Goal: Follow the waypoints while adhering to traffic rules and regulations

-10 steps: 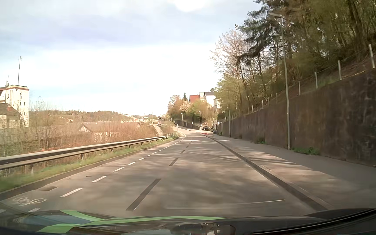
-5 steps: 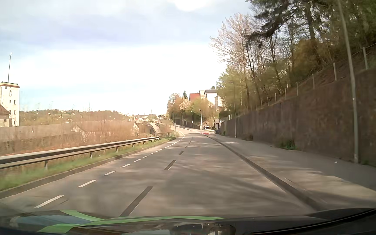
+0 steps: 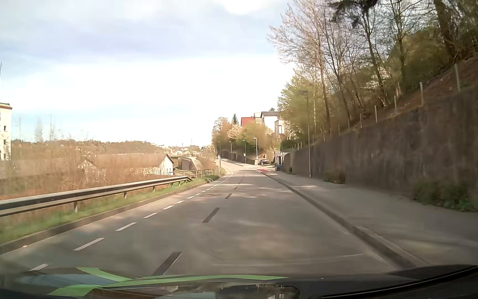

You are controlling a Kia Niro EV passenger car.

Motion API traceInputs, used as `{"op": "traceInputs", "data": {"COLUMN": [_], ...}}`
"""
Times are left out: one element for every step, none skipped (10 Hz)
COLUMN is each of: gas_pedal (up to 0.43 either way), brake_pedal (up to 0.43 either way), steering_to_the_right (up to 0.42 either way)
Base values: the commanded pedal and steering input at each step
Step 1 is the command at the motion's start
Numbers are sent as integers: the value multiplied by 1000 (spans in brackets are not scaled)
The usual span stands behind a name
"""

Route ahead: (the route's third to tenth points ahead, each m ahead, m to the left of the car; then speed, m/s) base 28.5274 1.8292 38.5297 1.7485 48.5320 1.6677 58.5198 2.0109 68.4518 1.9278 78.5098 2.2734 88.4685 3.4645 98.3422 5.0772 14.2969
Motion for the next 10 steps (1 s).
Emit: {"op": "traceInputs", "data": {"gas_pedal": [28,0,0,0,0,0,0,0,0,0], "brake_pedal": [0,0,0,0,0,0,0,0,0,0], "steering_to_the_right": [-4,-3,-3,-4,-3,-3,-4,-3,-3,-3]}}
